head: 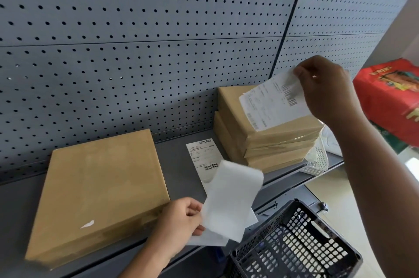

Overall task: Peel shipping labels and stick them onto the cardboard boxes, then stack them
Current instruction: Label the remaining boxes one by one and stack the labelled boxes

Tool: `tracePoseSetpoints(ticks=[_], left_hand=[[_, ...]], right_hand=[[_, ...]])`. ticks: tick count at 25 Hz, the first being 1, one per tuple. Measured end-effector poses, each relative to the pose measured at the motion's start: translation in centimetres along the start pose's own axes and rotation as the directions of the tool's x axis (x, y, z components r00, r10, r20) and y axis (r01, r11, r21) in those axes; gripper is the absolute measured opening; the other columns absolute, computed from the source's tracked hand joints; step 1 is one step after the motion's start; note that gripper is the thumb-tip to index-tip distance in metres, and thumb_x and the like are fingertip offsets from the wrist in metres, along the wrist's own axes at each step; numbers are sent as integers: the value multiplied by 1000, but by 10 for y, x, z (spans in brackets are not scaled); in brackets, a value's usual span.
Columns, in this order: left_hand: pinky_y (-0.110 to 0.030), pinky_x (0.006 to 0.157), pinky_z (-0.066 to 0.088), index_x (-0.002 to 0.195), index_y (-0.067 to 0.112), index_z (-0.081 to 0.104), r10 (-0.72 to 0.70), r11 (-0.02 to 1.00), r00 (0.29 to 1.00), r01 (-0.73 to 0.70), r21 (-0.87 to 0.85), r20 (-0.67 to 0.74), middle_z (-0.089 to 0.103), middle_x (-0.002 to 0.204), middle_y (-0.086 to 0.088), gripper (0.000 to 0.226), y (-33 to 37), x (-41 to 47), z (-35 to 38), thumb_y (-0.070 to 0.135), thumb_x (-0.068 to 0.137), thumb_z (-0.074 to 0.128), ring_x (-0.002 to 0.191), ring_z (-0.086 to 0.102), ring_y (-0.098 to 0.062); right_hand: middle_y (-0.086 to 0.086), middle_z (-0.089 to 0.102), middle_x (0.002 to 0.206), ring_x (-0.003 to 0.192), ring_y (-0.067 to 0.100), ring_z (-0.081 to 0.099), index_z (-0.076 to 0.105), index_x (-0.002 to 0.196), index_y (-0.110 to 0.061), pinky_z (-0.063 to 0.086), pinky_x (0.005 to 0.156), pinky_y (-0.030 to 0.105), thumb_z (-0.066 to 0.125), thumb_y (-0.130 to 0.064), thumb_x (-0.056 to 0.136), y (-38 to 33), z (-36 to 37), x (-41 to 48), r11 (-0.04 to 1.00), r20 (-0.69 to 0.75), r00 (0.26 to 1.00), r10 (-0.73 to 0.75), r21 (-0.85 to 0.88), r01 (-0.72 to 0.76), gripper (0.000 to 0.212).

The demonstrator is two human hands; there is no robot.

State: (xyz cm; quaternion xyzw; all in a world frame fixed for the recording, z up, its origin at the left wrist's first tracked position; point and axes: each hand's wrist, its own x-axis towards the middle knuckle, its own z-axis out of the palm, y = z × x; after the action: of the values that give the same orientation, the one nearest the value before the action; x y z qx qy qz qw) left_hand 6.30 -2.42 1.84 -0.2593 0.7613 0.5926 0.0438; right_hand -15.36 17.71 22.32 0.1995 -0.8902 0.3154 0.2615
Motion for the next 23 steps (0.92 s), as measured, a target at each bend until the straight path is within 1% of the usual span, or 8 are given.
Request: tracePoseSetpoints(ticks=[2,6,9,12,15,17,20,23], left_hand=[[-36,74,64,98,14,66,-50,997,995,45,55,86,75,87,-9,7,0,-6,-7,10,93,66,76,77,-21],[-37,75,64,111,26,60,-40,981,990,14,195,134,75,94,-4,24,19,-25,-30,42,94,64,72,78,-18],[-39,80,64,111,14,68,82,994,988,-71,-86,134,77,97,-11,34,50,-37,-44,43,98,56,80,77,-19],[-43,93,59,120,6,67,201,900,969,-124,-417,146,78,109,-13,51,78,-39,-54,48,98,47,102,75,-27],[-46,97,56,121,0,64,240,775,966,-132,-618,94,74,115,-23,60,91,-34,-64,51,95,47,107,73,-32],[-41,91,60,122,3,67,256,746,966,-171,-644,40,72,117,-25,54,96,-34,-70,48,98,49,103,72,-29],[-33,79,59,123,19,71,233,778,969,-233,-584,-76,78,115,-5,30,91,-36,-78,32,103,53,101,73,-21],[-36,84,57,119,24,73,197,793,961,-274,-544,-196,79,113,2,24,82,-38,-86,26,102,57,103,75,-20]], right_hand=[[-5,65,90,86,13,59,68,101,-12,35,68,24,57,-23,99,-6,-3,-4,995,-38,999,-15,94,19,16],[-8,67,85,82,11,63,67,97,-19,45,70,22,60,-25,98,-28,0,-26,965,-35,997,-66,253,73,10],[-13,69,82,80,7,66,65,95,-25,49,70,18,61,-22,98,-48,8,-50,932,1,987,-159,331,149,6],[-19,66,80,80,0,65,65,94,-25,48,66,5,61,-20,97,-71,19,-83,883,50,945,-324,374,283,6],[-15,68,85,74,5,67,66,96,-22,55,60,24,54,-30,99,-91,39,-117,801,99,846,-524,394,450,14],[-10,68,89,76,12,67,66,97,-20,55,58,36,55,-28,101,-98,56,-134,748,142,773,-618,410,522,14],[-9,69,96,86,16,67,70,100,-18,56,64,37,57,-30,102,-105,73,-147,697,214,680,-701,406,591,18],[-16,67,111,104,5,65,70,110,-22,56,81,30,63,-42,96,-109,75,-148,707,333,656,-678,540,457,26]])
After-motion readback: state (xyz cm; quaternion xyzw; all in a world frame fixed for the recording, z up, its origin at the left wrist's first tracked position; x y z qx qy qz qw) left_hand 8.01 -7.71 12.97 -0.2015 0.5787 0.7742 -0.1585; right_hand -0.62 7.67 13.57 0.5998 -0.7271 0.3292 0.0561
